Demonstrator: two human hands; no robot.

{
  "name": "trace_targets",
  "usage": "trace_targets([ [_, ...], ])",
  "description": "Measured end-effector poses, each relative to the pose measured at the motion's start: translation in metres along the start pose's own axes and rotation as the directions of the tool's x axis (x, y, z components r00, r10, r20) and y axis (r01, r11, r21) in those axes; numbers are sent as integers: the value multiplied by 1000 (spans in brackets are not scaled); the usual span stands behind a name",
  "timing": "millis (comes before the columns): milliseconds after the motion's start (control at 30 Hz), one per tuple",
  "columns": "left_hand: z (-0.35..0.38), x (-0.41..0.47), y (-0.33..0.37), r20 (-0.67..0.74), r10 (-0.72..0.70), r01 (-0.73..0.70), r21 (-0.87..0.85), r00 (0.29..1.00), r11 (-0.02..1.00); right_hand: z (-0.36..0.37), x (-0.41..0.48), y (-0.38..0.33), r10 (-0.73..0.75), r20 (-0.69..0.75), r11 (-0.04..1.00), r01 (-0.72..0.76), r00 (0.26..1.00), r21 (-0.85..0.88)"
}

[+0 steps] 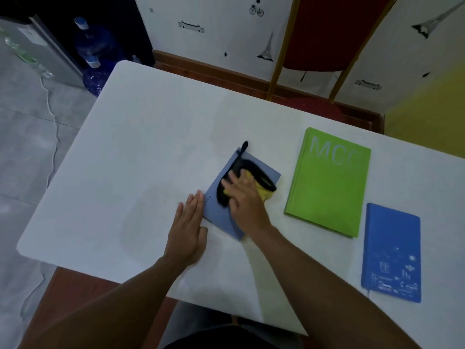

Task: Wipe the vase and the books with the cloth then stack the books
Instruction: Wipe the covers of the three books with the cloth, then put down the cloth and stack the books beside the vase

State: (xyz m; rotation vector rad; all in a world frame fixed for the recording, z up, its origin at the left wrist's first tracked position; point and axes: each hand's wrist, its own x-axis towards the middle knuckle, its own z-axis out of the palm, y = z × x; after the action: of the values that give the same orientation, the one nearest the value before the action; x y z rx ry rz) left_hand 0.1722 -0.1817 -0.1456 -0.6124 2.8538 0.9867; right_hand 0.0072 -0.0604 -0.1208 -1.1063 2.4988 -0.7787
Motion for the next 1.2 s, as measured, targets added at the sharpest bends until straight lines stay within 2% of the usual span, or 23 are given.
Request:
trace_targets([
  [100, 0, 1, -2, 6, 26, -26, 11, 1000, 1000, 7, -33, 2, -314, 129, 947, 320, 941, -25],
  [167, -1, 2, -3, 21, 25, -25, 33, 999, 999, -4, -38, 13, -402, 175, 911, 411, 899, -18],
  [233, -2, 1, -3, 32, 28, -30, 53, 999, 998, -20, -40, 20, -374, 210, 924, 383, 903, -4],
  [300, -4, -1, 4, 21, 57, -58, 85, 998, 995, -33, -47, 24, -277, 197, 961, 276, 941, 32],
  [367, -6, -3, 19, -13, 181, -179, 118, 983, 977, -45, -58, 23, -171, 158, 984, 162, 973, 68],
  [500, 4, 0, 67, -57, 453, -445, 115, 889, 888, -64, -89, 20, -16, 32, 995, 13, 999, 97],
  [633, 19, 9, 111, -1, 559, -551, 171, 829, 817, -84, -122, 25, 160, -108, 965, -133, 981, 225],
  [767, 30, 18, 154, -8, 704, -694, 154, 711, 703, -112, -162, 48, 268, -103, 927, -228, 958, 297],
  [867, 44, 16, 178, 58, 714, -715, 102, 698, 691, -124, -200, 61, 271, -35, 927, -251, 962, 277],
  [967, 54, 9, 196, 96, 692, -698, 53, 715, 714, -126, -225, 74, 286, 11, 949, -285, 958, 138],
  [1133, 49, 14, 220, 70, 685, -688, 120, 725, 716, -136, -228, 95, 118, -178, 992, -122, 977, -16],
  [1200, 42, 17, 222, 48, 712, -712, 125, 700, 691, -140, -229, 99, 22, -240, 996, -41, 970, -74],
])
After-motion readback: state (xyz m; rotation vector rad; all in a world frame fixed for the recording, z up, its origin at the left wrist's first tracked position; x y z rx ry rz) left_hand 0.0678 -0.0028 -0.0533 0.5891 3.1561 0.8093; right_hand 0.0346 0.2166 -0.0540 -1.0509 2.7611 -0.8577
